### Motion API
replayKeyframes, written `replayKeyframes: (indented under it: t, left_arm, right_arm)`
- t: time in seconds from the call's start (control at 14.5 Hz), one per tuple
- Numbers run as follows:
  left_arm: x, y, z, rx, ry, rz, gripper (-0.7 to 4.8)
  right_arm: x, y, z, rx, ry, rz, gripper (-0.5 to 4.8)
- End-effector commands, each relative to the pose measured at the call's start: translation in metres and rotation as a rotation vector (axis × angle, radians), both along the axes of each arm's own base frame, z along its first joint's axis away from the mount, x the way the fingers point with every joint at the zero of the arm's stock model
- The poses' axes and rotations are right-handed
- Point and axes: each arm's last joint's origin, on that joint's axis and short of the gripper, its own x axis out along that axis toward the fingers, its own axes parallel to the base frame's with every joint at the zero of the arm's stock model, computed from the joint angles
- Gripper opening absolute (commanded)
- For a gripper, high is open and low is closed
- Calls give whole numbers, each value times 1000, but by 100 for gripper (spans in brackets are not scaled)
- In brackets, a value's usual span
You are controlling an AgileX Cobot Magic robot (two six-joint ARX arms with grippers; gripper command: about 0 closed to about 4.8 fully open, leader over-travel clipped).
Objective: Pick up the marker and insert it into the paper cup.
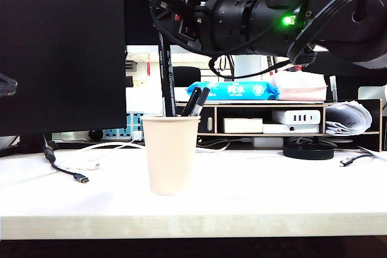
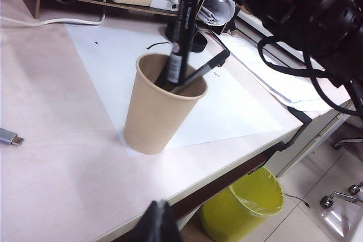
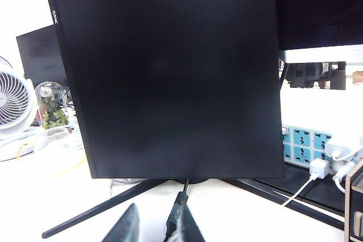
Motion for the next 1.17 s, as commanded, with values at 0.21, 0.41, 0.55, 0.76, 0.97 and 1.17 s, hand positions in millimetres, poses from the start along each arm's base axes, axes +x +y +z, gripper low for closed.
replayKeyframes:
  t: [0.21, 0.41, 0.55, 0.76, 0.97, 1.17]
  left_arm:
    - [0, 0, -1, 10, 5, 0, -5]
    - [0, 0, -1, 10, 5, 0, -4]
    - [0, 0, -1, 10, 5, 0, -5]
    - [0, 0, -1, 11, 5, 0, -5]
    - [0, 0, -1, 11, 5, 0, -5]
    - [0, 0, -1, 11, 5, 0, -5]
  right_arm:
    - [-1, 1, 3, 16, -16, 4, 108]
    - [-1, 1, 3, 16, -16, 4, 108]
    - [-1, 1, 3, 17, -17, 3, 108]
    - [-1, 0, 4, 21, -21, 4, 108]
    - [-1, 0, 4, 21, -21, 3, 108]
    - [-1, 0, 4, 21, -21, 3, 108]
